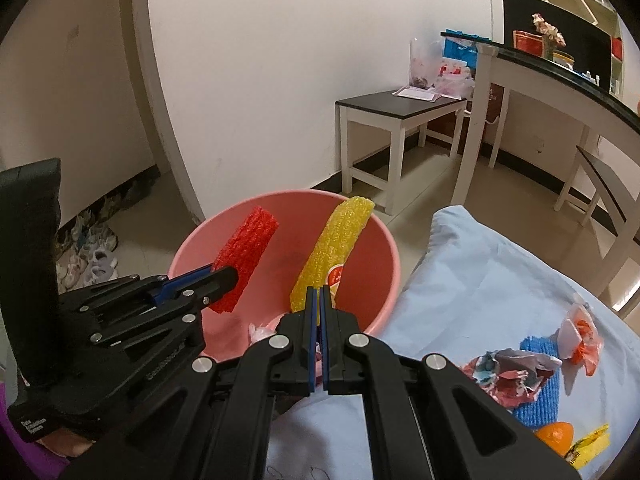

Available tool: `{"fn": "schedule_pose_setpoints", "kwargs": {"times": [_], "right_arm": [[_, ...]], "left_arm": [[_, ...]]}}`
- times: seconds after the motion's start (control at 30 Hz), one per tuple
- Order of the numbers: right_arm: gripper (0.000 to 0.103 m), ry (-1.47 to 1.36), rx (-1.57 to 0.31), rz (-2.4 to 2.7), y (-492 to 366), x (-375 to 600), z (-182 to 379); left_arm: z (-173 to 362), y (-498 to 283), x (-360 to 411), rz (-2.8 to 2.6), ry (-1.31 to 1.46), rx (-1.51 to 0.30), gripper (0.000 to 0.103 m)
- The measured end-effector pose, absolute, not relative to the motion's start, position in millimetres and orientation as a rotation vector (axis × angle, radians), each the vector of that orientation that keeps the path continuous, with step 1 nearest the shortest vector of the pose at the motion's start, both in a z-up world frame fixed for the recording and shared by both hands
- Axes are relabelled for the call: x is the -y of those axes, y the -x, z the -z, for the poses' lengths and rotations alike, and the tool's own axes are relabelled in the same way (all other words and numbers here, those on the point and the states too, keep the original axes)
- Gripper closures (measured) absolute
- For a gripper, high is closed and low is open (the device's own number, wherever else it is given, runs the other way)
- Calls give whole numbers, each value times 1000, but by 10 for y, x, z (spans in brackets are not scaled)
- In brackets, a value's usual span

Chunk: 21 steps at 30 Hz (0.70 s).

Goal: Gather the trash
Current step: 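Lower both nets into the pink bucket and open both grippers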

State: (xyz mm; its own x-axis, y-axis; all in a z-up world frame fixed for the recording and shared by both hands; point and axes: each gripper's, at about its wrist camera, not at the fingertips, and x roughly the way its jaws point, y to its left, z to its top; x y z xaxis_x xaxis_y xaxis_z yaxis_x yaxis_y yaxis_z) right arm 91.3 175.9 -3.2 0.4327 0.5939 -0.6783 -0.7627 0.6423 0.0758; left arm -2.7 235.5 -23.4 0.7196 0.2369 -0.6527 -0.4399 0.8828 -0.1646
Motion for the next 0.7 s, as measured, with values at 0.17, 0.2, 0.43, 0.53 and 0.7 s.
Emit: {"fn": "schedule_pose_setpoints", "kwargs": {"times": [0.17, 0.2, 0.43, 0.53, 0.7], "right_arm": [[102, 274, -747, -860, -937, -1823, 95], [102, 275, -750, -861, -940, -1832, 106], [102, 284, -759, -863, -979, -1872, 153], [101, 285, -761, -864, -974, -1873, 161], [101, 277, -766, -874, -979, -1872, 177]], "left_arm": [[308, 24, -2415, -407, 327, -685, 93], [320, 27, -2422, -412, 326, -687, 93], [321, 24, -2440, -442, 333, -696, 76], [302, 57, -2462, -448, 343, -683, 66], [246, 88, -2484, -451, 348, -669, 65]]}}
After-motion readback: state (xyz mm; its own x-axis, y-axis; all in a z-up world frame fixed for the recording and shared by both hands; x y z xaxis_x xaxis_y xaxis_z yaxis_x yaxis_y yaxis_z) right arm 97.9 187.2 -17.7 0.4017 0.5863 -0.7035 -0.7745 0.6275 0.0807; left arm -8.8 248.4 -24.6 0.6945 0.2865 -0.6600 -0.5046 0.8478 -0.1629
